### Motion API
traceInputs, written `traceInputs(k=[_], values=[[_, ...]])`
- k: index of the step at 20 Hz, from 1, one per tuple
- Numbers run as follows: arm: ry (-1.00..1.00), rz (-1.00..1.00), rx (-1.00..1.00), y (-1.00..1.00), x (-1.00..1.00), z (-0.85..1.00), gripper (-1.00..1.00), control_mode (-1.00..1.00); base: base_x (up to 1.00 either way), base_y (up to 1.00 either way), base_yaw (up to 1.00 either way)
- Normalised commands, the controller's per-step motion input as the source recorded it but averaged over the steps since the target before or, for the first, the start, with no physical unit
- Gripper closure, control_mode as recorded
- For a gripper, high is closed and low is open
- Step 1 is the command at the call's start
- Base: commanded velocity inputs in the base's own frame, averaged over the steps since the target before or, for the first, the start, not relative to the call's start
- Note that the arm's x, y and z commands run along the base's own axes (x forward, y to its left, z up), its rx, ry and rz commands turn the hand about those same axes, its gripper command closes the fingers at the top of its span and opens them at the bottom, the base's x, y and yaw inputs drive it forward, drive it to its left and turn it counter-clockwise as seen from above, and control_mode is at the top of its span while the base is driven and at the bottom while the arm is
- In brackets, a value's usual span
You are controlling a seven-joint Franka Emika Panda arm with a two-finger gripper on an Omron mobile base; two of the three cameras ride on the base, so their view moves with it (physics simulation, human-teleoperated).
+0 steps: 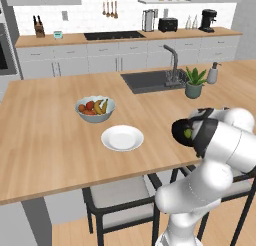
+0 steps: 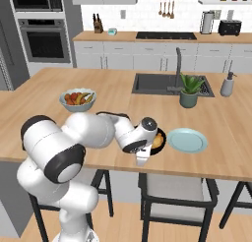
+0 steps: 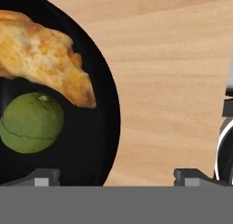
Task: Pick the chicken drumstick and lime from their plates and place them in the bowl. Then put the bowl in the fridge.
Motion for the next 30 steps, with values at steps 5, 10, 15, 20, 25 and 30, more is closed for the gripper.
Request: traceInputs(k=[5,10,15,20,25,30], values=[[0.0,0.0,0.0,-0.08,0.14,-0.06,-1.0,-1.0,0.0,0.0,0.0],[0.0,0.0,0.0,0.0,0.13,-0.13,-1.0,-1.0,0.0,0.0,0.0],[0.0,0.0,0.0,0.0,0.06,-0.21,1.0,-1.0,0.0,0.0,0.0],[0.0,0.0,0.0,0.0,0.1,-0.28,1.0,-1.0,0.0,0.0,0.0],[0.0,0.0,0.0,0.18,0.12,-0.26,1.0,-1.0,0.0,0.0,0.0],[-0.01,-0.03,-0.01,0.23,0.0,0.01,1.0,-1.0,0.0,0.0,0.0]])
